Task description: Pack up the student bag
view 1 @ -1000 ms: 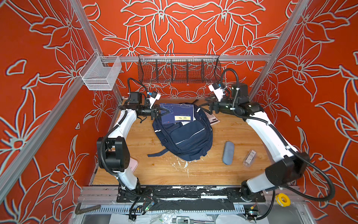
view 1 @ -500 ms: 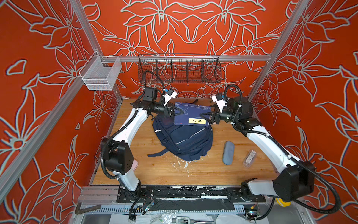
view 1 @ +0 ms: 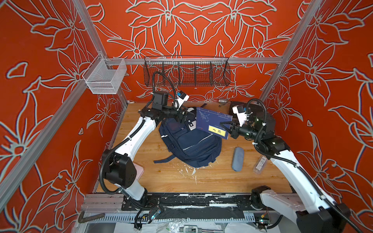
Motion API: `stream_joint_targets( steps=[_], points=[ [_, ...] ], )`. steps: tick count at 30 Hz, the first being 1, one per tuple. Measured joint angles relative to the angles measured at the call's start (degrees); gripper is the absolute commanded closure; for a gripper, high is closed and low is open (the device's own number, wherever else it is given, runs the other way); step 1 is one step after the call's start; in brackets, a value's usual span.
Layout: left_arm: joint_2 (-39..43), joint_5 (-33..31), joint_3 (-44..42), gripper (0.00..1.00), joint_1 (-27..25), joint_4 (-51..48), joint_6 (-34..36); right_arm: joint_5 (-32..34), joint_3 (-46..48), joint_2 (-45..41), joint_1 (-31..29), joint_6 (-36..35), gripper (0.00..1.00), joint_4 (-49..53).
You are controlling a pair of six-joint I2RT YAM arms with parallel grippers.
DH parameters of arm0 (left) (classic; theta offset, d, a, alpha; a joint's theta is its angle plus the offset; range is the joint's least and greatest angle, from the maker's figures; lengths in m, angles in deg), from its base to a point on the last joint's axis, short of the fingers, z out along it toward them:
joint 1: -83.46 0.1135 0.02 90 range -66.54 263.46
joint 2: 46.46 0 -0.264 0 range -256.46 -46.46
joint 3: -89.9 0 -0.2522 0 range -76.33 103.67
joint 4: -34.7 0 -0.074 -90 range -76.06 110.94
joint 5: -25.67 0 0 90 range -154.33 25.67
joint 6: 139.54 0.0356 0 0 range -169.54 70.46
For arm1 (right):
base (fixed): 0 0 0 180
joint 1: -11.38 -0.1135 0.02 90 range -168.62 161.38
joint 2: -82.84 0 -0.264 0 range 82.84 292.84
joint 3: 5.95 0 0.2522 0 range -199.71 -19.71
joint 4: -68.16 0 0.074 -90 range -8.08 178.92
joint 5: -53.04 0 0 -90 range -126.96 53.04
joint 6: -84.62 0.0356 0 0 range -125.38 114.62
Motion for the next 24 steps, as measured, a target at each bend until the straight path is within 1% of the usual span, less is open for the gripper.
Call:
stream_joint_targets(
  steps=[3, 5, 9, 11, 13, 17, 21, 23, 24],
  points=[
    [1.3, -9.1, -3.2, 0.23, -5.5, 0.8, 2.1, 9.9, 1.2, -4.2, 2.1, 3.8, 1.00, 5.6],
    [1.1, -14.7, -5.6, 0.23, -9.7, 1.0, 3.7, 15.2, 2.0, -5.9, 3.7, 6.7, 1.00, 8.5],
    [-1.4, -23.1, -10.1, 0.24, -17.4, 1.0, 6.7, 22.2, 2.7, -7.6, 5.0, 11.3, 1.00, 13.0],
    [-4.3, -26.5, -11.1, 0.24, -20.8, 0.6, 7.7, 24.5, 2.6, -8.0, 5.0, 12.6, 1.00, 14.9],
    [-7.5, -29.2, -11.2, 0.25, -23.0, 0.2, 8.2, 26.1, 2.4, -8.1, 5.0, 13.4, 1.00, 16.7],
    [-12.9, -33.9, -9.3, 0.26, -24.6, -1.9, 8.3, 27.8, 2.3, -8.4, 5.0, 14.6, 1.00, 18.8],
    [-16.8, -38.2, -8.1, 0.26, -25.6, -2.1, 8.3, 28.7, 2.3, -9.4, 5.0, 15.7, 1.00, 19.2],
    [-18.3, -41.0, -7.8, 0.31, -26.2, -2.3, 7.7, 29.0, 2.4, -9.9, 5.0, 16.2, 1.00, 19.2],
    [-18.9, -42.1, -7.6, 0.38, -26.4, -2.5, 7.3, 29.1, 2.4, -10.0, 5.0, 16.4, 1.00, 19.2]
  ],
)
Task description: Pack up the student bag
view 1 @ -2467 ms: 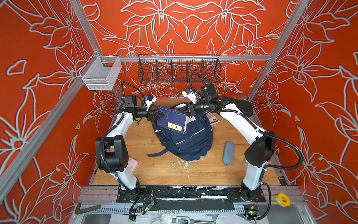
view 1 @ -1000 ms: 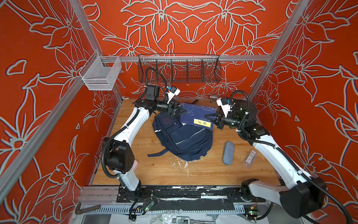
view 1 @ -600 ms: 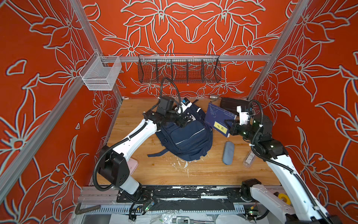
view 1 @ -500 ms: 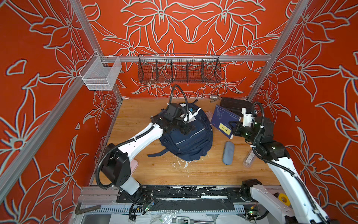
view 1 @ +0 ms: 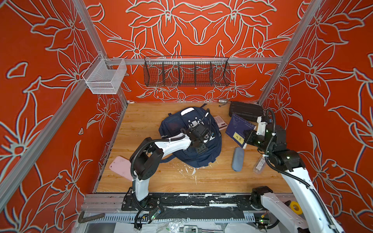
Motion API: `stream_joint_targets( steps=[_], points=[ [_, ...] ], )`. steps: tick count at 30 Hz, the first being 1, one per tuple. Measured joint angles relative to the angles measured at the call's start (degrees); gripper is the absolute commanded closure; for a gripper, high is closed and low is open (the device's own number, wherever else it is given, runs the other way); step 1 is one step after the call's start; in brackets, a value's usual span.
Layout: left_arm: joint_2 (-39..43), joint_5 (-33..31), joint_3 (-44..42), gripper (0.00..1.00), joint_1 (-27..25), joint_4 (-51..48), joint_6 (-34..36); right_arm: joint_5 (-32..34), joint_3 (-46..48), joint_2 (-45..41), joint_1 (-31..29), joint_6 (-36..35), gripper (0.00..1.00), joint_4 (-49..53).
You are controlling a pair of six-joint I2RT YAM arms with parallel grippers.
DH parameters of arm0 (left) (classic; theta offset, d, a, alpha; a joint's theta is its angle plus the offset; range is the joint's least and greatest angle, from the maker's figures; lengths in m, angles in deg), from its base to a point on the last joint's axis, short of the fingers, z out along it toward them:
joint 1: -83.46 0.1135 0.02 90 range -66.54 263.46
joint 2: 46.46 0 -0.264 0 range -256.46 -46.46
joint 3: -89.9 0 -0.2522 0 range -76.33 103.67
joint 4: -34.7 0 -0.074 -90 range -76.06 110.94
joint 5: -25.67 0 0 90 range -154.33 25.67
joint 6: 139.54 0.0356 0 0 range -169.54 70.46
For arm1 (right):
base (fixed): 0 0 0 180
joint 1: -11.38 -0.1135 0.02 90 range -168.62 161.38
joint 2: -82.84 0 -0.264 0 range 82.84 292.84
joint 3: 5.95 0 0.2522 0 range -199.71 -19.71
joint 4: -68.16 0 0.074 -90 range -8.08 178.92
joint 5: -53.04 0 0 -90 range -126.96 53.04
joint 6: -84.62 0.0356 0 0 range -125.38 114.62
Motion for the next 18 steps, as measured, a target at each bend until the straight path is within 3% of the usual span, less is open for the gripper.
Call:
stream_joint_targets(
  steps=[3, 5, 11, 18],
  points=[
    [-1.2, -2.4, 1.3, 0.82, -0.5, -1.0, -1.6, 0.0, 0.1, 0.0, 0.0, 0.5, 1.00, 0.0],
    [-1.2, -4.2, 2.2, 1.00, -1.0, -1.9, -2.6, 0.0, 0.1, 0.1, 0.0, 0.9, 1.00, 0.3],
    [2.5, -4.1, 2.8, 1.00, -0.1, -5.1, -2.1, -0.9, 0.1, -0.1, 0.0, 5.4, 1.00, 3.1],
    [13.4, 3.7, 9.5, 1.00, 7.4, -12.0, 0.0, -4.2, 1.7, -5.0, 0.0, 15.6, 1.00, 4.4]
  ],
)
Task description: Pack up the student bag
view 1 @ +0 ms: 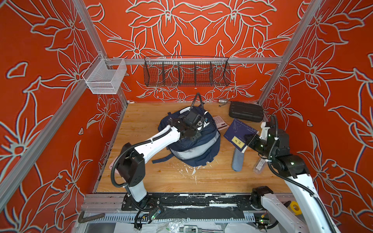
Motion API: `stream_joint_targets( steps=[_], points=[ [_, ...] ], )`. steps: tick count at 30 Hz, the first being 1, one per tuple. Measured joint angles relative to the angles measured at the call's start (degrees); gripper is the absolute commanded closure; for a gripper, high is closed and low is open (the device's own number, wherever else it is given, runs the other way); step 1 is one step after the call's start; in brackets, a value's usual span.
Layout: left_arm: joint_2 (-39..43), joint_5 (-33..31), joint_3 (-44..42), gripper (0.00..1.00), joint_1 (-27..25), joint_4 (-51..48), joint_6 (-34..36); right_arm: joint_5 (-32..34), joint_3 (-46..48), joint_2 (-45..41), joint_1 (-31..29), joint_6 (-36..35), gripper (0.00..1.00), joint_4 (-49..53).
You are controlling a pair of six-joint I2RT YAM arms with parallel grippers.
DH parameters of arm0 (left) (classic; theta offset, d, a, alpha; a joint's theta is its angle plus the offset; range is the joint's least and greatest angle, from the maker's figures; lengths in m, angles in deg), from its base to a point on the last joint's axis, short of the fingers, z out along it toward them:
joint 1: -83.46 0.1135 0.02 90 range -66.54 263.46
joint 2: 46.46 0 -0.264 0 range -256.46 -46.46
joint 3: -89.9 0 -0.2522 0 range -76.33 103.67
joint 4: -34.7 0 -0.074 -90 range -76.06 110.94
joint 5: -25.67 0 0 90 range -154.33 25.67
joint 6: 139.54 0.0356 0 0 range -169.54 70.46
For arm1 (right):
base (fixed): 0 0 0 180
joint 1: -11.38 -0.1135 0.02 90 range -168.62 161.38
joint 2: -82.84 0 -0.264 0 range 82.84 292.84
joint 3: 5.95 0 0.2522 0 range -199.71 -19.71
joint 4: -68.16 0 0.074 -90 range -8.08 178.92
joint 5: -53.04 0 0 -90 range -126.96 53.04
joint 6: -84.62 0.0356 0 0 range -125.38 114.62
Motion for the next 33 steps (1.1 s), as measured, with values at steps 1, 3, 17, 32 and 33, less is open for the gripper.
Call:
stream_joint_targets(
  steps=[1, 3, 17, 32, 33],
  points=[
    [1.3, 1.4, 1.2, 1.00, 1.4, -0.5, 0.2, -1.3, 1.2, -0.6, 0.0, 2.2, 1.00, -1.0],
    [2.8, 4.2, 3.5, 1.00, 3.7, -1.8, 0.5, -2.8, 3.8, -1.8, -1.2, 6.6, 1.00, -2.9],
    [1.6, 17.5, 11.3, 1.00, 6.7, -9.1, 2.8, 9.1, 15.1, 1.3, -27.2, 27.8, 1.00, -24.6],
    [-1.8, 21.5, 11.7, 1.00, 6.9, -4.3, -4.5, 25.9, 21.4, 16.2, -39.0, 35.3, 1.00, -53.0],
    [-1.8, 21.6, 11.7, 1.00, 6.9, -4.0, -4.9, 27.0, 21.8, 17.4, -39.0, 35.5, 1.00, -55.6]
  ],
)
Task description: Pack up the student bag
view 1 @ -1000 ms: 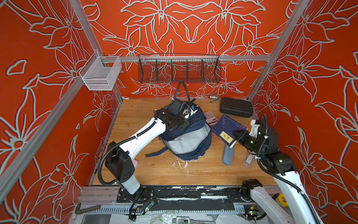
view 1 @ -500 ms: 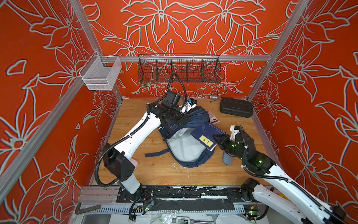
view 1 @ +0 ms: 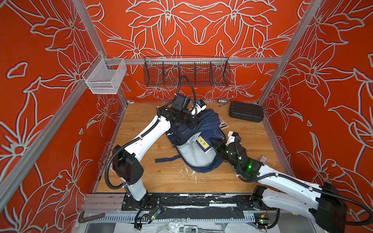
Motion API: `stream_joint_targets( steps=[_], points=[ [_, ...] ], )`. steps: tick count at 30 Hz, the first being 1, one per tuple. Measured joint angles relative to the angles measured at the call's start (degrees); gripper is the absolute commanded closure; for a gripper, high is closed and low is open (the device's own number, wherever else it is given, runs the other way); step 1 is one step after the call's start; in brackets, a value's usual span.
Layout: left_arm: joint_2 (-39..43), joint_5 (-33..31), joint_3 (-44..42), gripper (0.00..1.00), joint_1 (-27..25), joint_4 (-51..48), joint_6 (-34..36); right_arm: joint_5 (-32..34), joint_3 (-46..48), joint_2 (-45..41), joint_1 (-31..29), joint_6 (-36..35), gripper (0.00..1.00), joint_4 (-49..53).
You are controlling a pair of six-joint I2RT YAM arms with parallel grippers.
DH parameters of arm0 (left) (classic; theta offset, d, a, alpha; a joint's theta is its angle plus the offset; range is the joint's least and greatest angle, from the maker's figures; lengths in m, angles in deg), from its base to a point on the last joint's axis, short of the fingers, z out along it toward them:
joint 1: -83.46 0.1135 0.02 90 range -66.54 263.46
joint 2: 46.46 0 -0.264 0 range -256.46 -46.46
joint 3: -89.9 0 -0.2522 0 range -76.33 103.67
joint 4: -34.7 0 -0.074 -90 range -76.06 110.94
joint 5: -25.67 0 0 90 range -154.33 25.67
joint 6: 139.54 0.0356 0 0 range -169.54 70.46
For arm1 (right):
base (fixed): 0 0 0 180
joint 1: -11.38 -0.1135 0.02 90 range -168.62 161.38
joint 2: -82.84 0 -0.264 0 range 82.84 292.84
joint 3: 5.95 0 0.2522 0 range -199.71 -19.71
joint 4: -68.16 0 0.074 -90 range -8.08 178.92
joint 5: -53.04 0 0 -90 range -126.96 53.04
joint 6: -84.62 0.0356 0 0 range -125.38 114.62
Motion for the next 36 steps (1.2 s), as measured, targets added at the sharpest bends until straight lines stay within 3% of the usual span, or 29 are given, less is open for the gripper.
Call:
stream_joint_targets(
  steps=[5, 6, 12, 14, 15, 19, 31, 33, 36],
  points=[
    [0.0, 0.2, 0.0, 1.00, 0.0, 1.1, -2.0, 3.5, 1.3, 11.2, 0.1, 0.2, 1.00, -13.2],
    [0.0, 0.2, 0.0, 1.00, 0.0, 1.3, -2.3, 4.1, 1.3, 14.2, 0.1, 0.2, 0.96, -16.0],
    [0.0, 0.2, -0.2, 1.00, 0.0, 1.8, -3.3, 6.3, 1.1, 29.1, 0.1, -0.5, 0.47, -32.5],
    [0.0, 0.1, -0.5, 1.00, 0.0, 2.1, -3.4, 6.7, 1.1, 31.9, 0.0, 0.0, 0.25, -35.4],
    [-0.1, 0.1, -0.7, 1.00, 0.0, 2.2, -3.4, 6.8, 1.1, 32.3, 0.0, 0.2, 0.05, -35.8],
    [-0.1, 0.0, -0.9, 1.00, -0.1, 2.4, -3.5, 6.8, 1.1, 26.6, 0.0, 0.3, 0.03, -28.5],
    [-2.0, 0.2, -0.9, 1.00, -0.4, 2.8, -2.4, 10.4, -1.3, -14.0, 0.6, -8.6, 0.04, 19.6],
    [-2.6, 0.9, -1.0, 0.59, -0.4, 3.0, -1.4, 11.8, -1.5, -18.7, 1.1, -12.1, 0.06, 26.7],
    [-2.5, 1.4, -3.1, 0.25, -0.4, 5.9, -0.5, 12.7, -3.3, -22.7, 2.9, -19.3, 0.11, 34.9]
  ],
)
